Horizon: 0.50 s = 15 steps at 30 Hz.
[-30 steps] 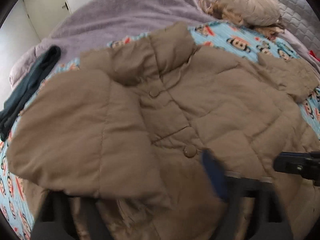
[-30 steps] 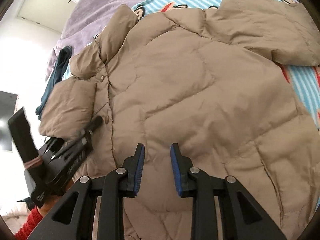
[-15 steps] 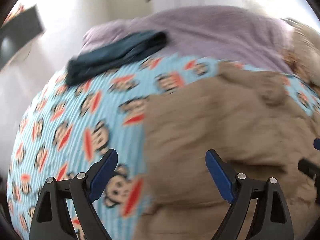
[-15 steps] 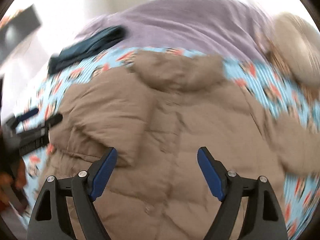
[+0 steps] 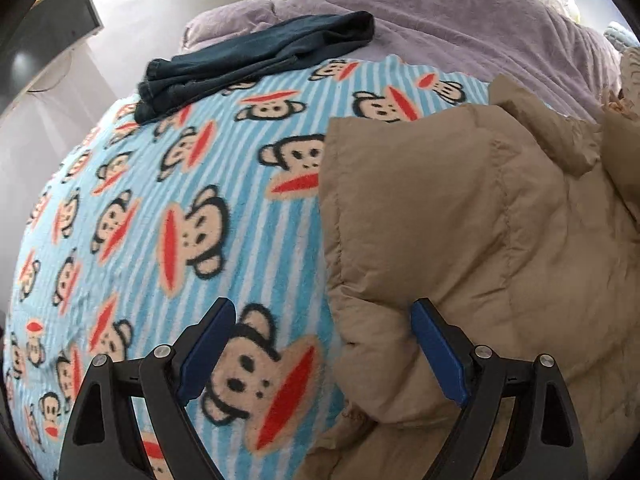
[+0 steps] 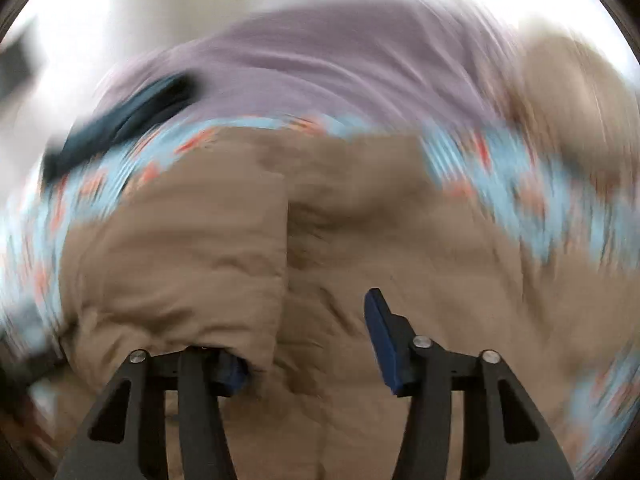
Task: Fold large clothes
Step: 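Fold the jacket side with the left tool across the front toward the right tool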
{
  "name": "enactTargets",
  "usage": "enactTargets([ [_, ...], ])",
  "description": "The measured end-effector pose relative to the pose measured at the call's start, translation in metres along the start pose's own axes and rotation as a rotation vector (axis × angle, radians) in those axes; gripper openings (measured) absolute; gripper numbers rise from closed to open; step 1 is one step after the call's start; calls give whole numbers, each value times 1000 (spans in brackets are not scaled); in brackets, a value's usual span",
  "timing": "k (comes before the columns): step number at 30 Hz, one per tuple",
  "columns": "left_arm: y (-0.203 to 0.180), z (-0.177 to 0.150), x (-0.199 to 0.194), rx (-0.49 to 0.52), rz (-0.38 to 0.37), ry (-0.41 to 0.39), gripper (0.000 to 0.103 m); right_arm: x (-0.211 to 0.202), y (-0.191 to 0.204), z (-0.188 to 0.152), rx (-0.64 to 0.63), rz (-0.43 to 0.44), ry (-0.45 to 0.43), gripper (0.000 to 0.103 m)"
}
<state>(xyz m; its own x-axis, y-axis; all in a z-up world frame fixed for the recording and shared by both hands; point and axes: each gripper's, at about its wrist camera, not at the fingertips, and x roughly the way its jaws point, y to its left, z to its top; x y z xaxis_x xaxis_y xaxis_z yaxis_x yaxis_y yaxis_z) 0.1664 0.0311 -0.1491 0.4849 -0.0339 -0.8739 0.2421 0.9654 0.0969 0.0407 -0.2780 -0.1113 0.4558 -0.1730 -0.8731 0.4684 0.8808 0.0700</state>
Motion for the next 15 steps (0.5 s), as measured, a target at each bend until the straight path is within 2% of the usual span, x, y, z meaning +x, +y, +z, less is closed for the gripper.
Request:
enactTargets([
  [2, -2, 1, 1, 15, 21, 4, 90, 11, -46, -7, 211, 37, 77, 55],
  [3, -5, 2, 1, 28, 29, 4, 90, 16, -72, -14, 308, 16, 119, 55],
  [4, -5, 2, 0, 32, 30, 7, 90, 18, -88, -19, 365, 32, 136, 55],
  [6, -3, 5, -3, 25, 16, 21, 90, 12, -116, -27, 470, 120, 131, 55],
  [8, 5, 14, -10, -18, -5, 10, 90, 2, -122, -28, 468, 132, 116, 57],
  [10, 12, 25, -12, -55, -9, -3, 90, -3, -127, -24, 458, 178, 105, 68],
  [14, 25, 53, -1, -141, -19, 9, 90, 13, -135, -13, 546, 278, 152, 70],
  [15, 24, 57, 1, -144, -22, 6, 90, 22, -136, -11, 583, 313, 171, 67],
])
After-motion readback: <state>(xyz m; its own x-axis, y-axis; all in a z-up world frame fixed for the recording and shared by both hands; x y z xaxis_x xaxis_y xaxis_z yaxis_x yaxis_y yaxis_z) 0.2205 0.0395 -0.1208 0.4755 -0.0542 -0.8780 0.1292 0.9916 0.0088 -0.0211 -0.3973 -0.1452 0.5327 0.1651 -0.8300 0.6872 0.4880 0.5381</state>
